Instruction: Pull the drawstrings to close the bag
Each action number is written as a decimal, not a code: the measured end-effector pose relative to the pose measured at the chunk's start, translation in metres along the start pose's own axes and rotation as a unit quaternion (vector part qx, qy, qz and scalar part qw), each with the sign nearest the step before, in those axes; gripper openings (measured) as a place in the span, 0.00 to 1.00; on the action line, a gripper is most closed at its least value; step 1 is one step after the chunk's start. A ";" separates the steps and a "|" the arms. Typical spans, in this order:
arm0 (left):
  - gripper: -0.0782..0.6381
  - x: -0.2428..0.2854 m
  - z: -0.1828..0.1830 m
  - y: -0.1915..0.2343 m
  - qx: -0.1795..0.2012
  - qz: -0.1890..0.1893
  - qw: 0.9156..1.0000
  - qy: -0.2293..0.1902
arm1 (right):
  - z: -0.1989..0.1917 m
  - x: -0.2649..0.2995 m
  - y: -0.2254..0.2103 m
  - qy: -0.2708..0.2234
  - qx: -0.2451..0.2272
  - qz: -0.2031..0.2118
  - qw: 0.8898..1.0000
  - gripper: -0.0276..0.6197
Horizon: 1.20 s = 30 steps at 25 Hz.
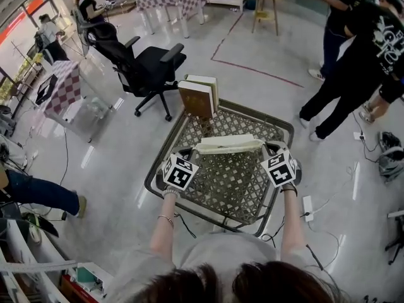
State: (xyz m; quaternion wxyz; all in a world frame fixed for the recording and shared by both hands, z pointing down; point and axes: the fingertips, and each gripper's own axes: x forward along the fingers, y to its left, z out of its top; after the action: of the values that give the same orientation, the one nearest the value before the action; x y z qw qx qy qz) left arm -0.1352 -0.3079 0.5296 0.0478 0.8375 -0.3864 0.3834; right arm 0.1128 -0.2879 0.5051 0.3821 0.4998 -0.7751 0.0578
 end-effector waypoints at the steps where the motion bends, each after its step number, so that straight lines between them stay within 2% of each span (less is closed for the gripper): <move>1: 0.15 -0.001 0.005 0.003 0.001 0.003 1.000 -0.004 | 0.004 -0.001 -0.003 -0.005 0.002 -0.003 1.000 0.08; 15: 0.15 -0.027 0.069 0.032 0.019 0.050 0.996 -0.065 | 0.053 -0.029 -0.038 -0.071 0.004 -0.041 0.997 0.08; 30: 0.15 -0.068 0.119 0.035 0.041 0.091 0.986 -0.130 | 0.082 -0.072 -0.064 -0.135 0.009 -0.093 0.986 0.08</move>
State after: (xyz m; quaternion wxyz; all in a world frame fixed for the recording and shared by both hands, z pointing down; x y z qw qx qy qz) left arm -0.1146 -0.3355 0.3927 -0.0720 0.8429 -0.4480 0.2893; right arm 0.1362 -0.3055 0.3820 0.2734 0.5763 -0.7691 -0.0394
